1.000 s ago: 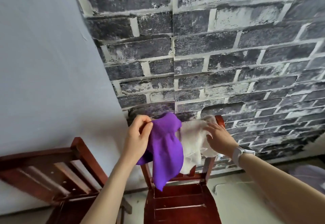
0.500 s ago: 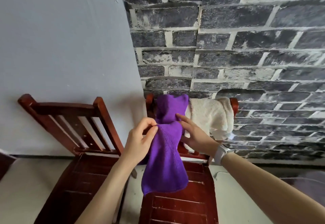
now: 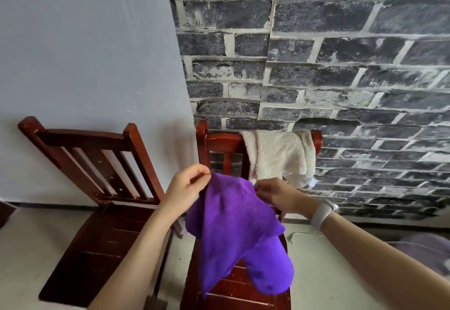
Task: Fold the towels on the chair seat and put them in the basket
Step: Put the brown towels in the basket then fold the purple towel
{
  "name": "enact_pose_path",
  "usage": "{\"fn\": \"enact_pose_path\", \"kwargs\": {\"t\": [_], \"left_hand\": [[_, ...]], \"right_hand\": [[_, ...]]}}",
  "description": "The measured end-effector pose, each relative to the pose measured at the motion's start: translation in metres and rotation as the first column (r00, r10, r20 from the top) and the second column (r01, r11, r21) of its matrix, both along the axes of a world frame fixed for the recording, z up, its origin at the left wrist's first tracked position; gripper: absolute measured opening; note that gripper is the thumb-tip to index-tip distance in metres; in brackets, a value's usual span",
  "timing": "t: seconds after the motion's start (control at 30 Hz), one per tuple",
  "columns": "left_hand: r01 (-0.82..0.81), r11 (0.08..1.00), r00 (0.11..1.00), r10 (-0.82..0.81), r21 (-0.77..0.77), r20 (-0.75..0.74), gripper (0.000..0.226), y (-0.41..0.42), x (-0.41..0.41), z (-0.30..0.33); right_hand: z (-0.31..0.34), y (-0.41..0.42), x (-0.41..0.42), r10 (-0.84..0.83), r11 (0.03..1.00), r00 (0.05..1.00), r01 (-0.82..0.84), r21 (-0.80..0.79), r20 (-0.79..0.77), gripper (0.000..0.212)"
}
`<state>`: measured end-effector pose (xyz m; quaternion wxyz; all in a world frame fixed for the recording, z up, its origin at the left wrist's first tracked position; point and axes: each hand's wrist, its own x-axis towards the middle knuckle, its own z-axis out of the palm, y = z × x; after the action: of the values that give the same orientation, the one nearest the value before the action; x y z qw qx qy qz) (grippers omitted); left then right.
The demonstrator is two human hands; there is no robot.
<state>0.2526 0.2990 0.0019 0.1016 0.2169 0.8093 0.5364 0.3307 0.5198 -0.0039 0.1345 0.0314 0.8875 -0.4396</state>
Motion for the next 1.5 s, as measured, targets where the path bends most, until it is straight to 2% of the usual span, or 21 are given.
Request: {"fn": "enact_pose_path", "kwargs": {"t": [0.1, 0.2, 0.27, 0.33, 0.4, 0.47, 0.57, 0.63, 0.73, 0.8, 0.83, 0.87, 0.9, 0.97, 1.03, 1.1, 1.17, 1.23, 1.3, 1.4, 1.5], "left_hand": [[-0.004, 1.000, 0.999, 0.006, -0.031, 0.048, 0.029, 0.009, 0.003, -0.013], [0.001, 0.995, 1.000, 0.001, -0.096, 0.024, 0.026, 0.019, 0.002, -0.017], [-0.037, 0.990, 0.999, 0.032, -0.134, -0.038, 0.019, 0.028, 0.001, -0.018], [-0.088, 0.993, 0.993, 0.082, -0.073, -0.082, 0.013, 0.037, 0.002, -0.016], [-0.065, 0.997, 0.992, 0.068, 0.033, -0.108, 0.019, 0.044, 0.010, -0.012], [0.061, 0.997, 0.979, -0.049, 0.052, -0.199, 0.031, 0.048, 0.024, -0.013], [0.313, 0.943, 0.911, -0.333, -0.117, -0.242, 0.069, 0.056, 0.046, -0.024], [0.392, 0.901, 0.877, -0.427, -0.187, -0.222, 0.077, 0.063, 0.052, -0.029], [0.321, 0.942, 0.893, -0.337, -0.102, -0.298, 0.042, 0.069, 0.044, -0.024], [0.346, 0.933, 0.897, -0.359, -0.097, -0.258, 0.019, 0.072, 0.034, -0.011], [0.371, 0.922, 0.905, -0.386, -0.115, -0.181, 0.016, 0.073, 0.028, -0.005], [0.380, 0.914, 0.913, -0.395, -0.143, -0.096, 0.024, 0.075, 0.023, 0.001], [0.376, 0.910, 0.921, -0.388, -0.174, -0.042, 0.036, 0.079, 0.019, 0.006], [0.356, 0.905, 0.929, -0.371, -0.233, -0.022, 0.049, 0.089, 0.016, 0.015], [0.347, 0.905, 0.930, -0.365, -0.245, -0.030, 0.053, 0.103, 0.021, 0.018], [0.329, 0.926, 0.941, -0.338, -0.188, -0.016, 0.054, 0.115, 0.027, 0.017], [0.319, 0.939, 0.947, -0.321, -0.130, 0.006, 0.051, 0.122, 0.032, 0.018], [0.331, 0.934, 0.942, -0.335, -0.134, -0.007, 0.048, 0.126, 0.036, 0.019], [0.304, 0.946, 0.949, -0.311, -0.114, -0.043, 0.043, 0.126, 0.037, 0.022], [0.204, 0.979, 0.974, -0.206, -0.027, -0.094, 0.030, 0.116, 0.030, 0.029], [0.145, 0.989, 0.979, -0.149, -0.033, -0.139, 0.023, 0.095, 0.018, 0.029]], "right_hand": [[-0.009, 0.014, 0.010, -0.082, 0.992, 0.995, 0.087, 0.093, -0.049, 0.020], [-0.012, 0.023, 0.019, -0.170, 0.959, 0.956, 0.216, 0.185, -0.238, 0.019], [-0.010, 0.025, 0.020, -0.206, 0.952, 0.934, 0.261, 0.161, -0.293, 0.023], [-0.003, 0.025, 0.016, -0.272, 0.949, 0.920, 0.304, 0.078, -0.282, 0.026], [0.003, 0.027, 0.009, -0.364, 0.927, 0.901, 0.376, 0.007, -0.236, 0.030], [0.004, 0.028, 0.002, -0.456, 0.890, 0.880, 0.450, -0.075, -0.132, 0.037], [0.002, 0.031, -0.003, -0.573, 0.739, 0.805, 0.588, -0.329, 0.153, 0.038], [-0.001, 0.033, -0.004, -0.583, 0.679, 0.776, 0.628, -0.380, 0.241, 0.036], [-0.005, 0.042, 0.002, -0.561, 0.674, 0.780, 0.625, -0.392, 0.278, 0.039], [-0.009, 0.050, 0.010, -0.534, 0.758, 0.805, 0.591, -0.276, 0.257, 0.035], [-0.009, 0.052, 0.014, -0.525, 0.813, 0.822, 0.561, -0.154, 0.220, 0.030], [-0.010, 0.054, 0.018, -0.521, 0.844, 0.838, 0.534, -0.053, 0.160, 0.024], [-0.011, 0.054, 0.023, -0.526, 0.846, 0.843, 0.532, -0.035, 0.108, 0.015], [-0.007, 0.050, 0.035, -0.515, 0.840, 0.855, 0.517, -0.165, 0.062, 0.008], [-0.002, 0.042, 0.053, -0.368, 0.848, 0.926, 0.370, -0.380, 0.081, 0.018], [0.001, 0.030, 0.068, -0.170, 0.827, 0.979, 0.202, -0.524, 0.109, 0.034], [-0.001, 0.020, 0.073, -0.185, 0.794, 0.978, 0.207, -0.571, 0.097, 0.031], [-0.003, 0.014, 0.067, -0.386, 0.786, 0.921, 0.358, -0.503, 0.052, 0.012], [-0.009, 0.015, 0.061, -0.510, 0.829, 0.858, 0.470, -0.305, -0.065, 0.015], [-0.025, 0.026, 0.061, -0.529, 0.849, 0.839, 0.525, -0.061, -0.128, 0.015], [-0.039, 0.043, 0.063, -0.579, 0.799, 0.802, 0.594, 0.092, -0.147, 0.018]]}}
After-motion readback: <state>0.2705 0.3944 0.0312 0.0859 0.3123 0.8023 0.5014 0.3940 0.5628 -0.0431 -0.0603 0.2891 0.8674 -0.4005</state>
